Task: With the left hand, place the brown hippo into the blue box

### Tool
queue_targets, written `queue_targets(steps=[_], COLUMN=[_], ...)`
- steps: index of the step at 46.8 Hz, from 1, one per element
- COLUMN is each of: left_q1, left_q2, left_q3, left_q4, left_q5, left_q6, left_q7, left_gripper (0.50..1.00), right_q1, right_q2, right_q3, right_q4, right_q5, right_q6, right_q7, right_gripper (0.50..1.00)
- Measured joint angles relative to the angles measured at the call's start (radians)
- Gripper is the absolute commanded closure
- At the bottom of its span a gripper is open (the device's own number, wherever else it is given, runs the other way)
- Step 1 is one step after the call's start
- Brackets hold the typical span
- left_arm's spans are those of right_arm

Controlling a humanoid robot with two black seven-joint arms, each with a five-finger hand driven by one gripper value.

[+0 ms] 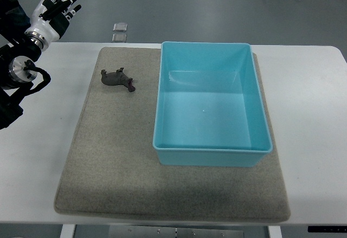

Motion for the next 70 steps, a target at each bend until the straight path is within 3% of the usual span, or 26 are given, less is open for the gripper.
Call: queue_targets(steps=[70], left_q1=[0.004], left_q2=[0.003], left_q3=[0.002], left_q4=[0.009], left_q5=[-0.003], left_q6=[-0.074], left_q7=[-0.018], left_gripper=[0.501], right_q1=[0.000], right_q2=[0.000], right_q3=[0.000], right_q4=[0.000], right_q5=[0.000], right_q6=[0.000], right_q7=[0.000], right_gripper=[0.564])
